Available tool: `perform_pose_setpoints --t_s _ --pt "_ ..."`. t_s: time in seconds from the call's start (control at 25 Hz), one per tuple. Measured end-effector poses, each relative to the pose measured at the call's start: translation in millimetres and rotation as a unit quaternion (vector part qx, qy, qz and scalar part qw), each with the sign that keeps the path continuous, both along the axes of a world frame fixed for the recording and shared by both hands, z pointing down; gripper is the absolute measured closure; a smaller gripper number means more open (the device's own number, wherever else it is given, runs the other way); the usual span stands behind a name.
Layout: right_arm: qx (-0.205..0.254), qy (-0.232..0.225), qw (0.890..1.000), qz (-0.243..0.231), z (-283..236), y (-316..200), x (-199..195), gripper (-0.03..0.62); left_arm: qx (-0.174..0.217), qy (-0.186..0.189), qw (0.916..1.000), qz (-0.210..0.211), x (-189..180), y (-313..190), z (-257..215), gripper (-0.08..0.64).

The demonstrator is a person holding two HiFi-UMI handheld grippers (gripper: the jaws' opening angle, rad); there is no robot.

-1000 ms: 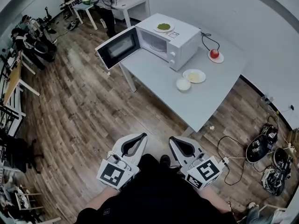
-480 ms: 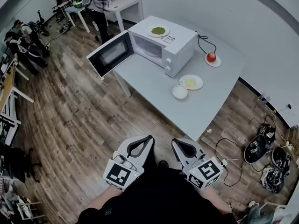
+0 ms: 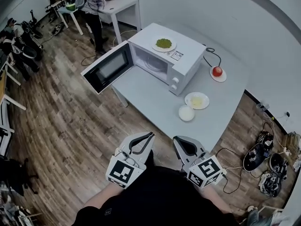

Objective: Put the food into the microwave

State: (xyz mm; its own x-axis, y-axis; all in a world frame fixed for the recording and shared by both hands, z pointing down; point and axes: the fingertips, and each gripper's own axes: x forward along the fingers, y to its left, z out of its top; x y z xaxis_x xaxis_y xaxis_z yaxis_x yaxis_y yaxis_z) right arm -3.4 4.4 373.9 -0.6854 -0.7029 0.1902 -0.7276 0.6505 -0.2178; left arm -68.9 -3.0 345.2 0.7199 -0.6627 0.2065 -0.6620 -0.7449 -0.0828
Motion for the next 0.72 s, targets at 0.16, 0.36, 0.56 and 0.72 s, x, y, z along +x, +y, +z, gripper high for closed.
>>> perform_pose_setpoints --t_s 0.16,0.36,0.56,0.72 --pt "0.023 0.005 0.999 0.041 -10 -47 -14 0.578 0.008 -0.011 0.9993 0.036 -6 -40 1 0.549" --pt "0.017 0.021 0.994 0.108 -1 -92 4 0.578 -0.024 0.005 0.9975 0.067 -10 -89 16 0.549" --pt "-0.032 0.037 0.984 0.168 29 -121 49 0.578 -0.05 0.003 0.9919 0.117 23 -123 33 0.548" --pt "-0.061 0.037 0.98 0.188 54 -138 73 0.578 -0.045 -0.041 0.9843 0.166 60 -143 55 0.538"
